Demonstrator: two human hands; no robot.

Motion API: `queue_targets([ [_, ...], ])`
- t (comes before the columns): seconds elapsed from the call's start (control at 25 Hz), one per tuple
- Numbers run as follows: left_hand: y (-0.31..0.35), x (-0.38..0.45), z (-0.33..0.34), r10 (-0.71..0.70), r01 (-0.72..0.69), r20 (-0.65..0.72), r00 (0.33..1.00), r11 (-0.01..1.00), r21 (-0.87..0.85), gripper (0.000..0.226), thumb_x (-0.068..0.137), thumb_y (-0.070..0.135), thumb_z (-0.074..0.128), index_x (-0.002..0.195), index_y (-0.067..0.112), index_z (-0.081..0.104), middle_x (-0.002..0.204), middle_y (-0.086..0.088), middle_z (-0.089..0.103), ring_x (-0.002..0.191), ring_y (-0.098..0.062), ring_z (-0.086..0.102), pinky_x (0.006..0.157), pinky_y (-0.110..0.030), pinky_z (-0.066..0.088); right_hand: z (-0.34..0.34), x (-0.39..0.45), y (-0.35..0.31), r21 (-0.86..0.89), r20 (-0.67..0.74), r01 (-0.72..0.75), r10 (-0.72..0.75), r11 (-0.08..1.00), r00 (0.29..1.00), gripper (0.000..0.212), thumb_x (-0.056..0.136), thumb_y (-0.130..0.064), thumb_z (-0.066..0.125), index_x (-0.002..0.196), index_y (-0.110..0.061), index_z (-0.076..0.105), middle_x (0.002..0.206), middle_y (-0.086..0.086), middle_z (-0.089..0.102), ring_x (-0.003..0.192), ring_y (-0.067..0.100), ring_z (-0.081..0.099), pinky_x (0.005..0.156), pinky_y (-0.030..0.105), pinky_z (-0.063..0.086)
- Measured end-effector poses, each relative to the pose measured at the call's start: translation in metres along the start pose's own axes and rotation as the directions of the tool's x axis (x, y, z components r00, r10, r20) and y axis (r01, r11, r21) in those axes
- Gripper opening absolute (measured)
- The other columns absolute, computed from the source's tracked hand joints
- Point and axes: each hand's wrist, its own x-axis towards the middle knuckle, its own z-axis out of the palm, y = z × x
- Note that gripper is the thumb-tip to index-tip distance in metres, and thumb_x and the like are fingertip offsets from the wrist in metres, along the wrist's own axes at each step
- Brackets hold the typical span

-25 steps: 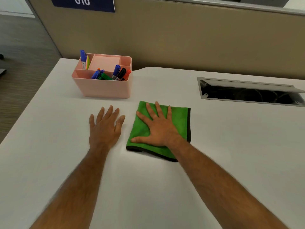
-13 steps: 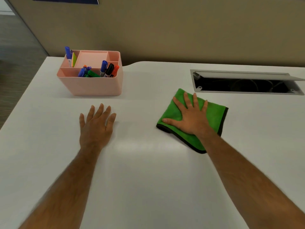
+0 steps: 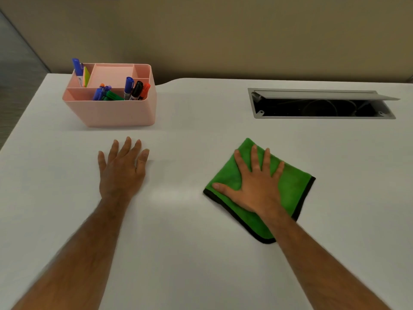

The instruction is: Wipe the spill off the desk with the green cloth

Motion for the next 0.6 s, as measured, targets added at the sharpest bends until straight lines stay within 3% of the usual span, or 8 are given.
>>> queue_targets([
  [0.36,-0.001,0.0,0.002,-0.001,0.0,-0.011,1.0,1.0,-0.019,0.058,0.101,0.054,0.017,0.15,0.029,0.037,0.162,0.002,0.029,0.152,-0.023,0.013,0.121,-0.054,0.001,0.012,-0.003,-0.128,-0.006,0.018,0.37,-0.37,0.929,0.929,0.116,0.063,-0.102,0.014,0.158,-0.036,0.004,0.166,0.016,-0.01,0.148,0.045,-0.021,0.106,0.076,-0.011],
  [0.6,-0.004,0.002,0.002,-0.009,0.008,-0.02,1.0,0.998,-0.061,0.059,0.101,0.052,0.013,0.15,0.029,0.036,0.162,0.004,0.029,0.152,-0.02,0.012,0.122,-0.052,0.0,0.019,-0.037,-0.138,-0.038,0.024,0.563,-0.562,0.826,0.826,0.113,0.066,-0.099,0.025,0.158,-0.035,0.006,0.167,0.015,-0.007,0.149,0.043,-0.021,0.107,0.076,-0.011],
])
